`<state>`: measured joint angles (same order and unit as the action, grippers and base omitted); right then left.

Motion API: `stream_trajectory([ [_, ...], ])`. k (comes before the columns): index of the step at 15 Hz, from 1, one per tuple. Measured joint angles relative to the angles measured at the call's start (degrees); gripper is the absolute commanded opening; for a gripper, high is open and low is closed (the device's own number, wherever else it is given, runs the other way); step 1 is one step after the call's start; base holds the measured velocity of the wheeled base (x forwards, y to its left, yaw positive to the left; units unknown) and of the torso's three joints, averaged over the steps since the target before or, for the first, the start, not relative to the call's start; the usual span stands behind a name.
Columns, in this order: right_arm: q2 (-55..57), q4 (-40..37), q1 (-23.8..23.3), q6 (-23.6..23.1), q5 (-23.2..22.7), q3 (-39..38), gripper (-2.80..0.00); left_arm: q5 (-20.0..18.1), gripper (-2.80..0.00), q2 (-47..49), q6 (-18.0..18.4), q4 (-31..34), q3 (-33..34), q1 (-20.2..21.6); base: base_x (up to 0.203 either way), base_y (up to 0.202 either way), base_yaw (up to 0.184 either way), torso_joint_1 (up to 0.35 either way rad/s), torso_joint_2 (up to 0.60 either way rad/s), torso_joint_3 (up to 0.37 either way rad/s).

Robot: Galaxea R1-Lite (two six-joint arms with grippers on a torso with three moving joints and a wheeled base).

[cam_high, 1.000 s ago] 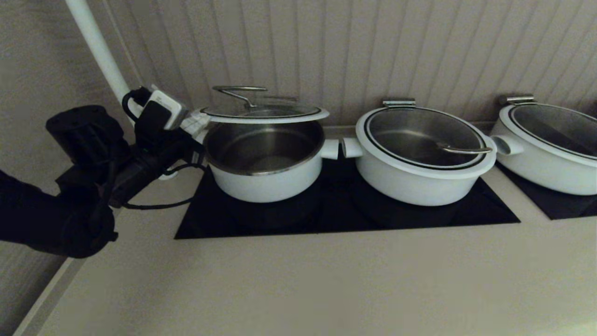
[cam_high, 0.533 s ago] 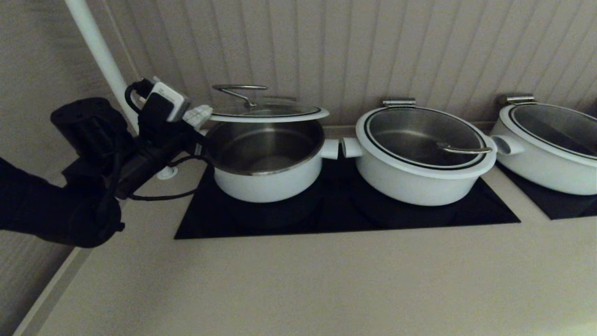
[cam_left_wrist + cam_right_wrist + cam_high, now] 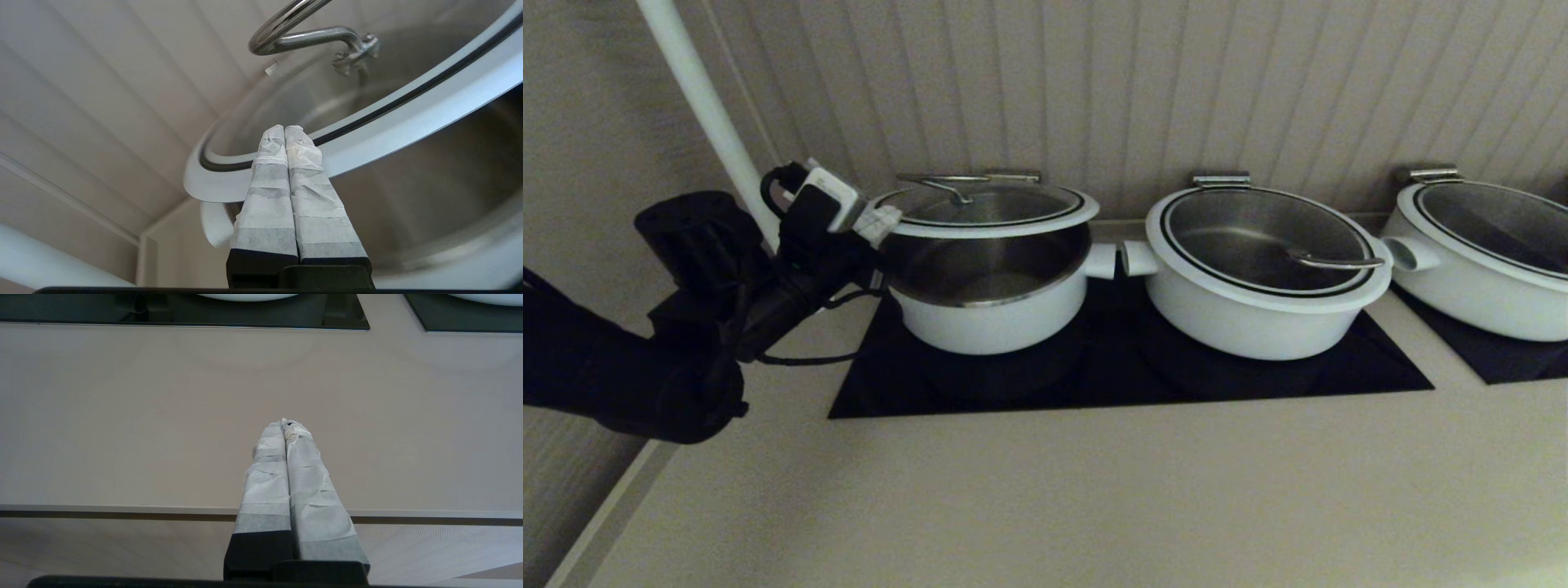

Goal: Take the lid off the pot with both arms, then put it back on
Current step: Close the pot lid

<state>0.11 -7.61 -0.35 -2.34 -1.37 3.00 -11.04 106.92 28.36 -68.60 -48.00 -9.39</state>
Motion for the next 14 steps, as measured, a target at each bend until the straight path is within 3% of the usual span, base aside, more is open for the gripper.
stream_trajectory([
  [10,0.00,0.00,0.02,-0.02,-0.01,0.00,-2.80,0.04,-2.80,1.38,-0.11,-0.51,3.36,-0.11,0.000,0.000,0.000,0.000,0.00,0.000],
  [14,0.00,0.03,0.02,0.00,-0.01,0.00,-2.80,0.02,-2.80,3.14,-0.05,-8.00,6.87,-0.12,0.000,0.000,0.000,0.000,0.00,0.000],
])
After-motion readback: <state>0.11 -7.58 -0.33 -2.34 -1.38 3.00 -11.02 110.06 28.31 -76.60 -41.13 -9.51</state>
